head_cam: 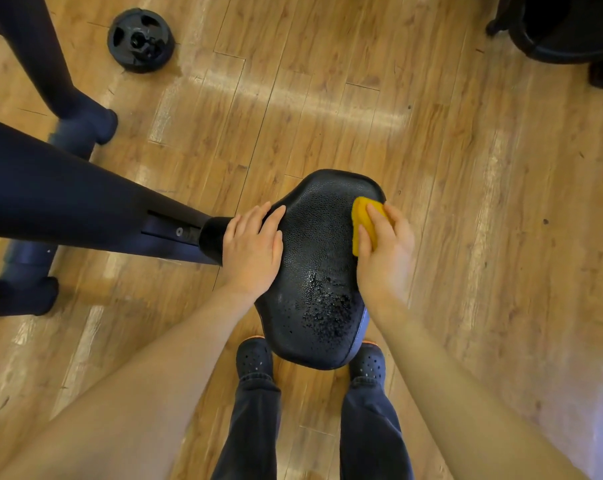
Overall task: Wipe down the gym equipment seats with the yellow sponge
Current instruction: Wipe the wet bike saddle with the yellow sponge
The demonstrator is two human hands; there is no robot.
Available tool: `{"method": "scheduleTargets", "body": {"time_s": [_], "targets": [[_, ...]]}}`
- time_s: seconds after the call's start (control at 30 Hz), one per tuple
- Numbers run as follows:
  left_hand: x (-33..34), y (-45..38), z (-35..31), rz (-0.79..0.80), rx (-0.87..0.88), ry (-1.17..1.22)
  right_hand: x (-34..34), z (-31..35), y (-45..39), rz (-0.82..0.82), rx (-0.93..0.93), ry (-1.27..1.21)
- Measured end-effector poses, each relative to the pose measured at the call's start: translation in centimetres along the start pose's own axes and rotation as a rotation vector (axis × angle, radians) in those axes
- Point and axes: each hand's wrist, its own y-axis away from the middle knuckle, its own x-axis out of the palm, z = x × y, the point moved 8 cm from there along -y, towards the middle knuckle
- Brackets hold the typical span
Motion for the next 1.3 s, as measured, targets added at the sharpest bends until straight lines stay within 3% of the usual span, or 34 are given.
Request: {"method": "scheduleTargets", "body": {"time_s": [0.17,0.47,0.6,0.83,1.17,1.3], "targets": [[0.0,0.0,0.0,0.015,0.007,0.006,1.9,0.5,-1.8,0.011,-0.053,0.090],[-0.3,0.1,0.0,0.013,0.042,0.022,0.4,0.5,7.7,-0.058,-0.104,0.166],[-0.1,0.2,0.0,0.034,0.060,0.011,0.5,0.6,7.4,-0.049,-0.080,0.169],[0.4,0.8,0.2,0.069,0.273,-0.058,0.8,1.2,3.3,-0.053,-0.075,0.160],[0.4,0.9,0.3,0.048,0.295,-0.025,0.7,0.5,13.9,-0.195,-0.049,0.205],[0.3,0.9,0.1,0.034,0.309,-0.023,0.5,0.7,13.2,-0.179,-0.034,0.132]]}}
